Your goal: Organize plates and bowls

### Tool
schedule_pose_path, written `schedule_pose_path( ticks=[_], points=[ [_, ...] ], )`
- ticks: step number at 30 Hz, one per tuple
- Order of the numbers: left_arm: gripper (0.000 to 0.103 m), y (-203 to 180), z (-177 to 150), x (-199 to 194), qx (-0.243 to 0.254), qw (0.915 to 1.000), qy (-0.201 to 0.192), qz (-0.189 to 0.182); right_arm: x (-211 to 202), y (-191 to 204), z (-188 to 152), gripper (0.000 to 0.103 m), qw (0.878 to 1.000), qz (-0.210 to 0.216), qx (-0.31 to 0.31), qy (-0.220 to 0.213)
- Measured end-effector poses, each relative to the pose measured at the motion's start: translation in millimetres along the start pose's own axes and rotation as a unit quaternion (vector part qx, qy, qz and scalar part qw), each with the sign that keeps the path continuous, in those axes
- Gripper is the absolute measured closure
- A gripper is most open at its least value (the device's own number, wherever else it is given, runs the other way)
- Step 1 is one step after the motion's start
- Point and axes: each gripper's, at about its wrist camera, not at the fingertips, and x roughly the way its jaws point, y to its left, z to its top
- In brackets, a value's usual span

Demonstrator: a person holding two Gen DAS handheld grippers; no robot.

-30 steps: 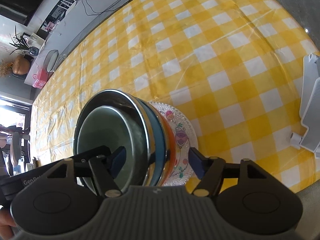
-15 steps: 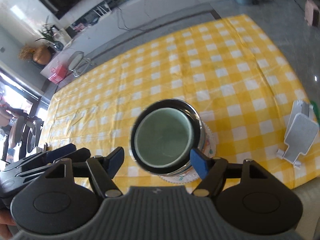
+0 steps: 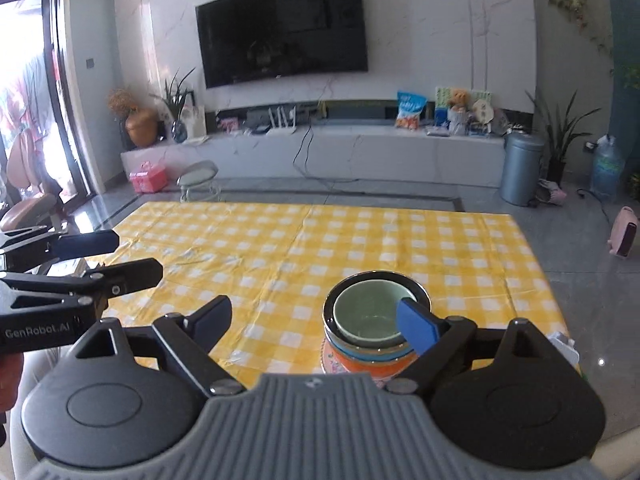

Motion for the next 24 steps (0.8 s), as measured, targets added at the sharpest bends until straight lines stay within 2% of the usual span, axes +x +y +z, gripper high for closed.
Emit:
schedule_pose_path(
  ticks=[2, 5, 12, 15, 20, 24],
  points=[
    [0.018, -6.0, -7.9, -2.3, 0.009, 0.9995, -0.021, 0.02, -12.7, 3.2, -13.5, 0.015, 1.0, 0.002, 0.015, -0.02],
    [0.018, -16.0, -21.3, -4.3, 0.024, 0.9982, -0.028, 0.048, -26.8, 11.1, -33.1, 0.013, 0.998, -0.014, 0.016, -0.052],
    [0.015, -18.1, -55.0, -2.8, 0.007, 0.9973, -0.015, 0.072, -40.4, 26.9, -71.9, 0.007, 0.988, -0.094, -0.026, -0.123],
    [0.015, -19.6, -64.3, 3.8, 0.007, 0.9961, -0.006, 0.088, -32.6, 24.1, -87.2, 0.007, 0.984, -0.117, -0.035, -0.128],
    [0.015, -19.9, -78.6, 16.7, 0.007, 0.9948, 0.007, 0.101, -10.4, 17.9, -112.6, 0.007, 0.987, -0.114, -0.017, -0.109],
    [0.015, -23.1, -87.8, 23.6, 0.019, 0.9943, 0.006, 0.105, 10.7, 19.2, -126.2, 0.007, 0.988, -0.119, -0.032, -0.096]
  ],
)
